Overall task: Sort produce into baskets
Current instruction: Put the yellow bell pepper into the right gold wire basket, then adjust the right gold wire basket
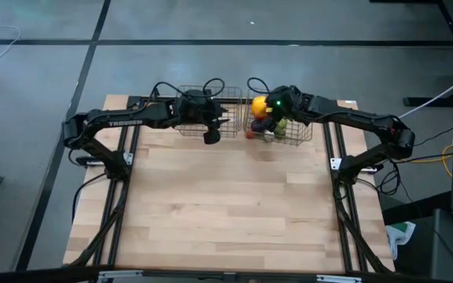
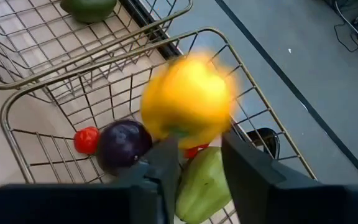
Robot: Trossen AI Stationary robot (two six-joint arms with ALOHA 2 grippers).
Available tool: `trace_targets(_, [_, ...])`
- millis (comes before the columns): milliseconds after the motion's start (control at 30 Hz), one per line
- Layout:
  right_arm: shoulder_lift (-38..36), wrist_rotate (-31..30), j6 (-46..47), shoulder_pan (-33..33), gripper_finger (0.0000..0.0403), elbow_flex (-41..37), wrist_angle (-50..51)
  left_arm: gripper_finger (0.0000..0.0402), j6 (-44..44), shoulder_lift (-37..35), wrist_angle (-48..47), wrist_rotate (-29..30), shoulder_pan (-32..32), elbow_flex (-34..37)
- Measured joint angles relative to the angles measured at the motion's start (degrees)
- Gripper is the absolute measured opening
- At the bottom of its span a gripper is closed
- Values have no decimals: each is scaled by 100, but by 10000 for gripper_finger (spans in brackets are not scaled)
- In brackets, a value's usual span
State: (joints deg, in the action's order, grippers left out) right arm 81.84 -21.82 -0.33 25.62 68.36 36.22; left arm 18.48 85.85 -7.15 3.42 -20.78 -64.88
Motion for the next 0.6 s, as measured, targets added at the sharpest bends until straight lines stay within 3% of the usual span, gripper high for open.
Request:
trace_targets(233, [0, 0, -13, -6, 184, 0, 31, 148, -54, -370, -350, 4, -63, 0])
trace_targets(467, [-433, -61, -19, -6, 187, -7, 562, 148, -97, -1454, -2423, -13, -370, 61])
trace_targets(600, [-991, -63, -12, -8, 186, -7, 666, 148, -328, -2475, -2704, -310, -659, 765])
